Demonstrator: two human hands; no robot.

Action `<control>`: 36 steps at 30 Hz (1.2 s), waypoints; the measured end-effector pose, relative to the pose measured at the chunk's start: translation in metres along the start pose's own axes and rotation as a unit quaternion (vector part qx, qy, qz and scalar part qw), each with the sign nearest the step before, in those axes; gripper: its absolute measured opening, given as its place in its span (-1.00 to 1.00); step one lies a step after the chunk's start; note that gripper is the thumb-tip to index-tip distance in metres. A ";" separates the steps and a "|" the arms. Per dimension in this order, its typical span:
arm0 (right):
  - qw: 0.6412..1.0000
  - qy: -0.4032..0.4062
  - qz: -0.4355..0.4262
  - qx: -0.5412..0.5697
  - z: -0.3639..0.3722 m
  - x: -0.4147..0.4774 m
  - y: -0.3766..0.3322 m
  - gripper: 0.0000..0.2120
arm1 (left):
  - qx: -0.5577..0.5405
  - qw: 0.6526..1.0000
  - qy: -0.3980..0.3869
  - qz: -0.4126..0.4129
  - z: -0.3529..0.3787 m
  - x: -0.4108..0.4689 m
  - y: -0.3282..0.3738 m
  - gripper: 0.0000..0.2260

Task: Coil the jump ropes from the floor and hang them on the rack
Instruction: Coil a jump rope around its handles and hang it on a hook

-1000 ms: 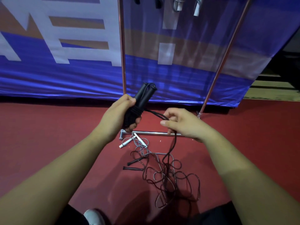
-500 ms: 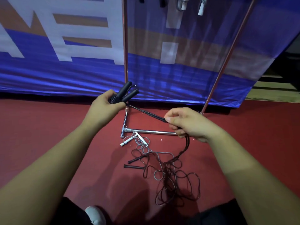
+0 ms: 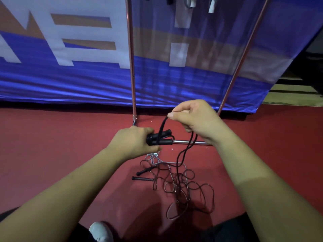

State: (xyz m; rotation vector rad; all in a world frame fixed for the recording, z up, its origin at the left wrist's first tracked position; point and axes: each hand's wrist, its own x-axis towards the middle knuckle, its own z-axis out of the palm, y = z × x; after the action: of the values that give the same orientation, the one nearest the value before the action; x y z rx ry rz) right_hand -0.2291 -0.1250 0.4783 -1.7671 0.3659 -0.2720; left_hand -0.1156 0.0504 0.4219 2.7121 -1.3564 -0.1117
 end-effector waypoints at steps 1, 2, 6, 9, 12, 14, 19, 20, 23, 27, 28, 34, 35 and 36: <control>1.000 0.026 -0.013 -0.009 -0.006 0.002 0.001 -0.88 | -0.052 0.998 -0.019 0.026 -0.003 -0.001 0.001 -0.64; 0.999 0.048 -0.023 -0.012 -0.013 0.003 0.003 -0.87 | -0.128 0.989 -0.050 0.056 -0.007 -0.002 0.002 -0.69; 0.998 0.068 -0.014 0.003 -0.033 0.008 0.014 -0.88 | -0.445 0.875 -0.141 0.130 -0.019 -0.013 0.005 -0.82; 0.999 0.051 -0.014 -0.011 -0.032 0.010 0.024 -0.87 | -0.570 0.806 -0.094 0.127 -0.023 -0.020 0.016 -0.89; 0.998 0.031 -0.024 -0.041 -0.028 0.010 0.026 -0.95 | -0.643 0.758 -0.019 0.108 -0.024 -0.017 0.021 -0.70; 0.997 0.001 -0.005 -0.074 -0.028 0.007 0.023 -0.89 | -0.721 0.688 0.010 0.082 -0.026 -0.013 0.021 -0.55; 0.988 -0.091 0.021 -0.120 -0.030 -0.002 0.017 -0.89 | -0.734 0.677 0.023 0.050 -0.029 -0.012 0.013 -0.67; 0.988 -0.096 0.024 -0.123 -0.032 -0.002 0.018 -0.91 | -0.729 0.683 0.024 0.037 -0.027 -0.012 0.011 -0.70; 0.986 -0.104 0.056 -0.117 -0.036 -0.004 0.017 -0.93 | -0.739 0.673 0.029 -0.002 -0.026 -0.008 0.010 -0.80; 0.981 -0.115 0.079 -0.133 -0.036 -0.011 0.011 -0.90 | -0.792 0.608 0.000 -0.060 -0.022 -0.001 0.001 -0.78; 0.981 -0.115 0.072 -0.140 -0.036 -0.012 0.008 -0.90 | -0.786 0.613 -0.004 -0.075 -0.021 0.000 -0.001 -0.77; 0.962 -0.151 0.004 -0.229 -0.025 -0.022 -0.014 -0.90 | -0.573 0.809 0.042 -0.123 -0.006 0.000 0.002 -0.81; 0.957 -0.162 -0.008 -0.242 -0.022 -0.022 -0.016 -0.92 | -0.509 0.852 0.051 -0.115 -0.003 0.000 0.001 -0.78; 0.952 -0.168 -0.020 -0.254 -0.018 -0.022 -0.017 -0.93 | -0.438 0.891 0.053 -0.105 -0.002 0.000 0.000 -0.75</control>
State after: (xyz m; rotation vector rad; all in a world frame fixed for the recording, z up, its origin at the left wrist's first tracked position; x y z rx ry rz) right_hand -0.2543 -0.1290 0.4989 -2.2838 0.1578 0.1113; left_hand -0.1148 0.0503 0.4240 2.0219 -0.7025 -0.4584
